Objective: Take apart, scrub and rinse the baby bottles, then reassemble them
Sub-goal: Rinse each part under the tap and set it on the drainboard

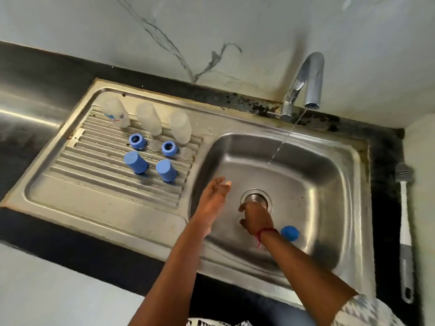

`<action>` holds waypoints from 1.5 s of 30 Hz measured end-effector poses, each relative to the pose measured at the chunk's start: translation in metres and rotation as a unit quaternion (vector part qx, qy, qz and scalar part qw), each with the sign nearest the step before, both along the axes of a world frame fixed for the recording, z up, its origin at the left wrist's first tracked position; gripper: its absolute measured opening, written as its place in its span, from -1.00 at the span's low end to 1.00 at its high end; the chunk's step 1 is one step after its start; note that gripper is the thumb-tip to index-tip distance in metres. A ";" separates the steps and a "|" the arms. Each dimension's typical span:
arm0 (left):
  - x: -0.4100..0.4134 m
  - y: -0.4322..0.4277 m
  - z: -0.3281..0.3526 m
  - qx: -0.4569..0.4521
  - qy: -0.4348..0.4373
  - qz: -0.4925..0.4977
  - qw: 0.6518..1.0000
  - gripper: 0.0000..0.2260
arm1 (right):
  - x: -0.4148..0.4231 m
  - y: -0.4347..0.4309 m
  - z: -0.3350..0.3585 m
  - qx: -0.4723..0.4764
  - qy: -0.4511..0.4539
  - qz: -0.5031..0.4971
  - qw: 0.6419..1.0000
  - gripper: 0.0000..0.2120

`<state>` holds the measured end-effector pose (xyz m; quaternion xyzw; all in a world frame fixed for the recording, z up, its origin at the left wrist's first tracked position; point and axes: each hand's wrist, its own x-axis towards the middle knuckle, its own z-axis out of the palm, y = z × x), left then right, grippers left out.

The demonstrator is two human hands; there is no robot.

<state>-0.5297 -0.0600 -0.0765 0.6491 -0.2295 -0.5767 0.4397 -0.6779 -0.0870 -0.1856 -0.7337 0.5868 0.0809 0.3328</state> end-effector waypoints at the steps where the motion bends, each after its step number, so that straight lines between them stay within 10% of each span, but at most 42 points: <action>1: 0.000 -0.001 -0.004 0.007 -0.004 0.001 1.000 -0.77 | 0.000 0.000 -0.004 0.001 0.010 0.008 1.000 -0.62; 11: -0.010 -0.017 -0.023 0.053 0.029 0.021 0.998 -0.73 | -0.003 0.007 -0.034 -0.014 0.019 0.072 0.997 -0.74; 15: -0.011 -0.023 -0.025 0.086 0.074 0.037 0.993 -0.74 | -0.009 -0.010 -0.027 0.016 -0.094 -0.090 0.991 -0.84; 17: -0.010 -0.029 -0.023 0.088 0.089 0.049 0.991 -0.73 | -0.014 -0.027 -0.012 0.037 -0.199 -0.277 0.939 -0.90; 20: -0.011 -0.041 -0.021 0.076 0.095 0.056 0.991 -0.80 | -0.026 -0.054 0.017 0.093 -0.382 -0.501 0.771 -0.85; 25: -0.020 -0.065 -0.019 0.059 0.105 0.054 0.991 -0.81 | -0.050 -0.081 0.043 0.115 -0.521 -0.521 0.667 -0.74; 45: -0.043 -0.111 -0.033 0.077 0.074 0.084 0.991 -0.76 | -0.035 -0.125 0.052 -0.132 -0.323 -0.368 0.862 -0.58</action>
